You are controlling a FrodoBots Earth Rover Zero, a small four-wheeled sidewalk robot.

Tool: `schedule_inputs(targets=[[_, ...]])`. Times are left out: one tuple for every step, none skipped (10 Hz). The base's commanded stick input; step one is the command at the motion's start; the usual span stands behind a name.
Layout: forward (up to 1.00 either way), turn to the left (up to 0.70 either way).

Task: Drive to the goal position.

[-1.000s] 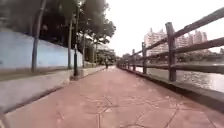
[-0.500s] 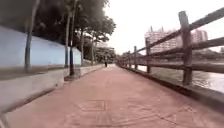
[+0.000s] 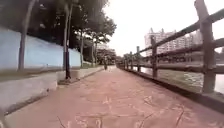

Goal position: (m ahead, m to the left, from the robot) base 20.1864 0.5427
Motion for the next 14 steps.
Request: schedule_inputs(targets=[[0.98, 0.0], [0.98, 0.0], [0.98, 0.0], [0.98, 0.0], [0.98, 0.0], [0.98, 0.0], [0.98, 0.0], [0.98, 0.0], [0.98, 0.0], [0.98, 0.0], [0.98, 0.0], [0.98, 0.0], [0.98, 0.0], [0.98, 0.0]])
